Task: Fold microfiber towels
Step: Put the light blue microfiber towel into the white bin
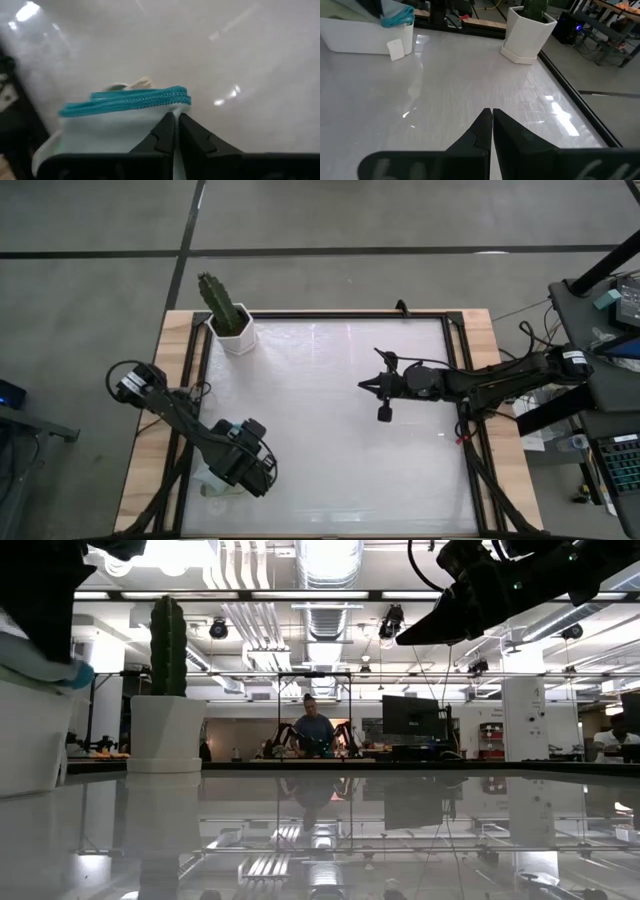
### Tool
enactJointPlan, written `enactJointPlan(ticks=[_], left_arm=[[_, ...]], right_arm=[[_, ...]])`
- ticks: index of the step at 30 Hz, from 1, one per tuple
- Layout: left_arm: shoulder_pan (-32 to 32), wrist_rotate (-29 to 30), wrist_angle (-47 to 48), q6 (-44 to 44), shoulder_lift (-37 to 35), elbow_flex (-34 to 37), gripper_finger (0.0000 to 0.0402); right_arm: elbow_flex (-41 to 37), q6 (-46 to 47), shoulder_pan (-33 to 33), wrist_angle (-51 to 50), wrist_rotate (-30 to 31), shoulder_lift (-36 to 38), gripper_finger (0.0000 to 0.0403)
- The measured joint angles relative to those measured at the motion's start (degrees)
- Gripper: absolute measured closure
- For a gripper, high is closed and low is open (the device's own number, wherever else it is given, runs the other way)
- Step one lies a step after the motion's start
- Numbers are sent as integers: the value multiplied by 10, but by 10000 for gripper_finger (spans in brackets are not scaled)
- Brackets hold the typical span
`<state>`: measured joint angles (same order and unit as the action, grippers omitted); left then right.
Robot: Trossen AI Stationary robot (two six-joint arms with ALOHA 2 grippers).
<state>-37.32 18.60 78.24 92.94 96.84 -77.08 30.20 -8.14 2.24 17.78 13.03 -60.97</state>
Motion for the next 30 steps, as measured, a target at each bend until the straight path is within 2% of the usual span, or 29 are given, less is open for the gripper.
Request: enactJointPlan(ticks=[7,14,19,24,27,30], left_arm=[[1,47,97,125,-32,-9,400],[5,67,90,216,-22,11,401],[6,68,73,200,-21,6,395],[6,65,81,158,-40,-8,348],[6,33,78,139,-59,-9,308],[6,-72,66,125,-86,-13,268]], right_arm=[[0,0,0,-2,0,0,394],[0,0,0,-8,0,0,394],[0,0,0,-12,0,0,394],[0,0,0,-11,0,0,394],[0,-3,0,-10,0,0,394],[0,-4,0,-10,0,0,394]])
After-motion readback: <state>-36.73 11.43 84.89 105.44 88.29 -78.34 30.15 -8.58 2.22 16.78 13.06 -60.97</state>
